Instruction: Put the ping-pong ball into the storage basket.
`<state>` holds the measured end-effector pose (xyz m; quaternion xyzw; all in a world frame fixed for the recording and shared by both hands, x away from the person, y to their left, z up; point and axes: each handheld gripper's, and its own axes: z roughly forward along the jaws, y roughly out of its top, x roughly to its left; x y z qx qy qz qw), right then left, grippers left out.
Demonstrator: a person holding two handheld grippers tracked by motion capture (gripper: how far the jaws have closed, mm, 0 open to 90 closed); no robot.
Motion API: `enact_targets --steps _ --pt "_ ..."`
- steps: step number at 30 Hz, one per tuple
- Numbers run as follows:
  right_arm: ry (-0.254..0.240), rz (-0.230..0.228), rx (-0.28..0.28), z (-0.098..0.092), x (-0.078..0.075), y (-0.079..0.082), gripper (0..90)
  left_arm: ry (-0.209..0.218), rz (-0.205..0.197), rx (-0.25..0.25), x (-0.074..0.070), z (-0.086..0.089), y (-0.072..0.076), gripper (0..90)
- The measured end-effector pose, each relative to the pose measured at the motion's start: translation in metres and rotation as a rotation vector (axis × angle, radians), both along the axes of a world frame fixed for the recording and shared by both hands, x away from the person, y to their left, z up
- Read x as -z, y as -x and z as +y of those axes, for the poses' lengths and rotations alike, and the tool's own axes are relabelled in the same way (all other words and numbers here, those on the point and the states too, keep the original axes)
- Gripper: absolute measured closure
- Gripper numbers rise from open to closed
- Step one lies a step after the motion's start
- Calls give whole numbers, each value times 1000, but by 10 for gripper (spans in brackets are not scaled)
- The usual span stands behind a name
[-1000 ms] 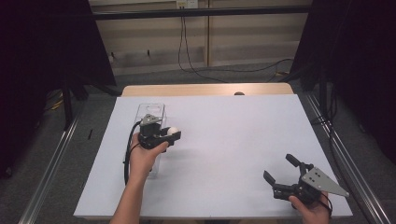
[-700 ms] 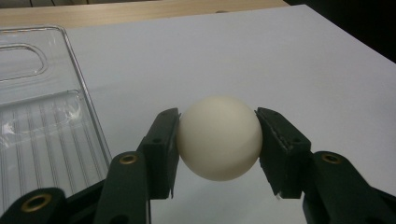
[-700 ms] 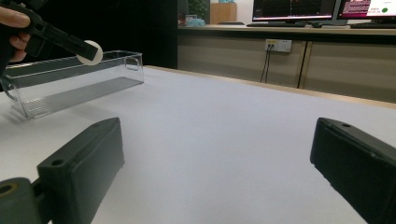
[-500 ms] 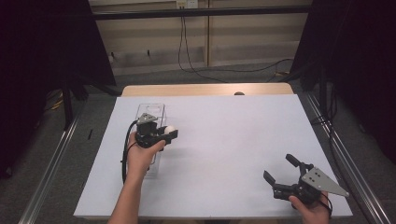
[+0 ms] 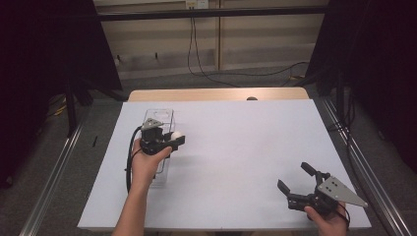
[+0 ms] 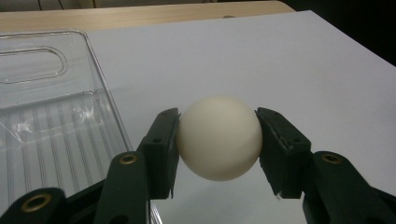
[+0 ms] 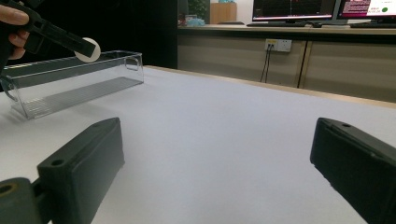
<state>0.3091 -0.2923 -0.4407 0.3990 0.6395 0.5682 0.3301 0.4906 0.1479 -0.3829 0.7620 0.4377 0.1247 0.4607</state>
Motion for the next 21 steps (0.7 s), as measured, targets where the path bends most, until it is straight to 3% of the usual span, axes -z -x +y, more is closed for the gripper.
enact_targets --steps 3,4,10,21 --pt "0 0 0 0 0 0 23 -3 -6 -7 -1 2 0 512" --pt "1 0 1 0 0 0 23 13 -6 -26 -1 2 0 512" --pt "-3 0 3 0 0 0 23 -12 -12 -26 -3 4 0 512" --pt "-9 4 4 1 0 0 23 -14 -4 -27 -5 8 0 512"
